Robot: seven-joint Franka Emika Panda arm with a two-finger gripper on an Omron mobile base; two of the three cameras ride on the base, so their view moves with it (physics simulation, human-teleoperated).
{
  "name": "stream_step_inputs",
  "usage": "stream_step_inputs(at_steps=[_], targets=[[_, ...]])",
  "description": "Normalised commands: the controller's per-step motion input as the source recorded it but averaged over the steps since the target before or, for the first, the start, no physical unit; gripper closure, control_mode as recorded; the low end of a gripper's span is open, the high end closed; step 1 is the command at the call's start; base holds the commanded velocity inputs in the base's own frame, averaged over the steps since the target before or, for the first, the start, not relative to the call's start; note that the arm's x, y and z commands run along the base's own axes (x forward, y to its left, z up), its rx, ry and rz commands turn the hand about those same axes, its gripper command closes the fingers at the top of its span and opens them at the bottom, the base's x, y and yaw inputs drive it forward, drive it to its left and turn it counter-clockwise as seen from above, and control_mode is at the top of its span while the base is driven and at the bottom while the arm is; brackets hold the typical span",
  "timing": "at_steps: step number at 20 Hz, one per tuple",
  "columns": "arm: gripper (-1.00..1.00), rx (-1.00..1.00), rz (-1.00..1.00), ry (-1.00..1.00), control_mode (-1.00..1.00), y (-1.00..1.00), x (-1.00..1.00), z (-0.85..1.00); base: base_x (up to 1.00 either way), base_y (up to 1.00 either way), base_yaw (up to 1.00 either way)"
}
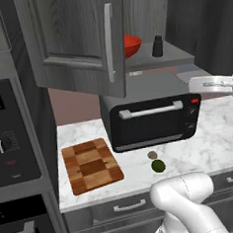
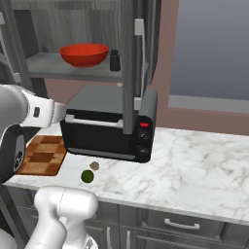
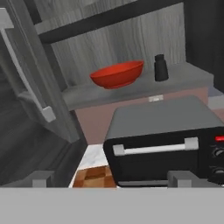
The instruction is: Open the cabinet. Place the bowl and condiment on the counter. Then place the lime and garlic on the cutting board.
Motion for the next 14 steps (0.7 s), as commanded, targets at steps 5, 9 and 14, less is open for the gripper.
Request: stream_step_inputs(at_steps=[5,9,14], targets=[[-1.0,0.02,0.0,0.0,-1.0,0.06,0.55,0.0,0.0,0.0,0.0],[-1.0,0.0,0.0,0.0,-1.0,0.03,0.46,0.01,0.0,0.0,0.0],[-1.0,0.04,0.03,0.0,-1.0,0.0,0.42,0.0,0.0,0.0,0.0]])
